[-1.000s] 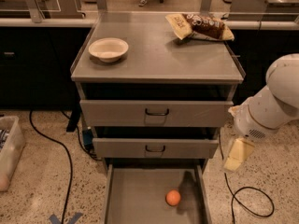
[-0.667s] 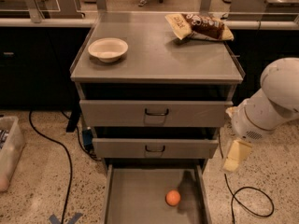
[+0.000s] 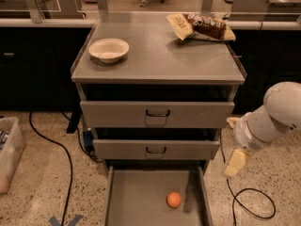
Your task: Pick orange from bottom drawer and place on counter
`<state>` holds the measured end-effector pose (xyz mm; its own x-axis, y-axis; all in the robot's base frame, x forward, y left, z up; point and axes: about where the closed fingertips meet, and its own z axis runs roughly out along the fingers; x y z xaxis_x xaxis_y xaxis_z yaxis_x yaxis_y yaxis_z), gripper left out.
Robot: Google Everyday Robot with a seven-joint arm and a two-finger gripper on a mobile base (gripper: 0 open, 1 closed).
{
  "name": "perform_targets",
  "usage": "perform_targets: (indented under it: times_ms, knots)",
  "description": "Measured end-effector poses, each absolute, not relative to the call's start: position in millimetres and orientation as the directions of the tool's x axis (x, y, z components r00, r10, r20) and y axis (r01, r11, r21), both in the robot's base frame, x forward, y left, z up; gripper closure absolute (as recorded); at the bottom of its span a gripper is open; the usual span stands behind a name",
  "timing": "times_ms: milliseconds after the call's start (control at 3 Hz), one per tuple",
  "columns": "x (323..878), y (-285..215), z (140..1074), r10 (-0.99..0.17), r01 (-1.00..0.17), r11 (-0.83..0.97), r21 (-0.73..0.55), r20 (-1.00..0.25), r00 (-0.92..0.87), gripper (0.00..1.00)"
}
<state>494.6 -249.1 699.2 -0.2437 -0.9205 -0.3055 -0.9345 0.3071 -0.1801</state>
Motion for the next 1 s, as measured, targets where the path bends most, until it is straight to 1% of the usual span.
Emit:
perform_targets:
  times_ms: [333,667,1000]
  knots:
    - [500.6,-254.0,667.2,-0.909,-0.936,0.31,-0.167,-0.342,-0.24,0.0]
    - [484.9,-247.7,608.0,-0.898,-0.952,0.291,-0.095,-0.37,-0.238,0.0]
    - [484.8,-247.7,607.4,-0.898,-0.952,0.291,-0.095,-0.371,-0.238,0.0]
